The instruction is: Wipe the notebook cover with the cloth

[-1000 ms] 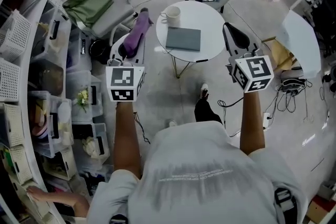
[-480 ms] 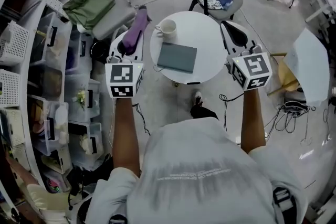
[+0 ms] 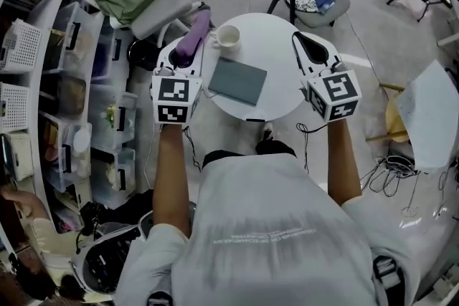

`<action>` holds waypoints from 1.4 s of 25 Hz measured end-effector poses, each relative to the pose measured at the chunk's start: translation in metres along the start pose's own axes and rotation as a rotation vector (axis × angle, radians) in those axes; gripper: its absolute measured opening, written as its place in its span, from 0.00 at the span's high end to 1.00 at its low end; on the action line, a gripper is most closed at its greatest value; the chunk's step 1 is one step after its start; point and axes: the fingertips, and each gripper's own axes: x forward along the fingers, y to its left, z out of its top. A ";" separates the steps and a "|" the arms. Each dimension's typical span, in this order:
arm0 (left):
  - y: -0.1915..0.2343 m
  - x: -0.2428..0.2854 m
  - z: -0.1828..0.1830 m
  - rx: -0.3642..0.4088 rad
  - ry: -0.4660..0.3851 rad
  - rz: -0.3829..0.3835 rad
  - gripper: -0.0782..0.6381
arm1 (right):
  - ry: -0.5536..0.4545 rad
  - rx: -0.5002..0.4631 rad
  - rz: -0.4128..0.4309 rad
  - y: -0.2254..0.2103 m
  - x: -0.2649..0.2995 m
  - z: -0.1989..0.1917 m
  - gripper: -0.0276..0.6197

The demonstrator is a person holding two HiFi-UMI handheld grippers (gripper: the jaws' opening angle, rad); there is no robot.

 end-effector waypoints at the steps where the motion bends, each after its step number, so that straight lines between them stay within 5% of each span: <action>1: -0.004 0.006 -0.003 0.000 0.012 -0.008 0.80 | 0.012 0.007 0.004 -0.003 0.003 -0.007 0.96; 9: -0.049 0.070 -0.039 0.065 0.102 -0.169 0.80 | 0.139 0.084 -0.037 -0.017 0.019 -0.075 0.96; 14: -0.093 0.112 -0.069 0.184 0.146 -0.354 0.80 | 0.217 0.138 -0.121 -0.022 0.022 -0.109 0.96; 21: -0.161 0.154 -0.138 0.225 0.266 -0.608 0.80 | 0.314 0.249 -0.210 -0.019 0.016 -0.162 0.96; 28: -0.196 0.187 -0.211 0.283 0.388 -0.673 0.80 | 0.410 0.320 -0.240 -0.009 0.014 -0.216 0.96; 35: -0.227 0.207 -0.248 0.128 0.477 -0.702 0.80 | 0.448 0.391 -0.274 -0.009 0.004 -0.246 0.96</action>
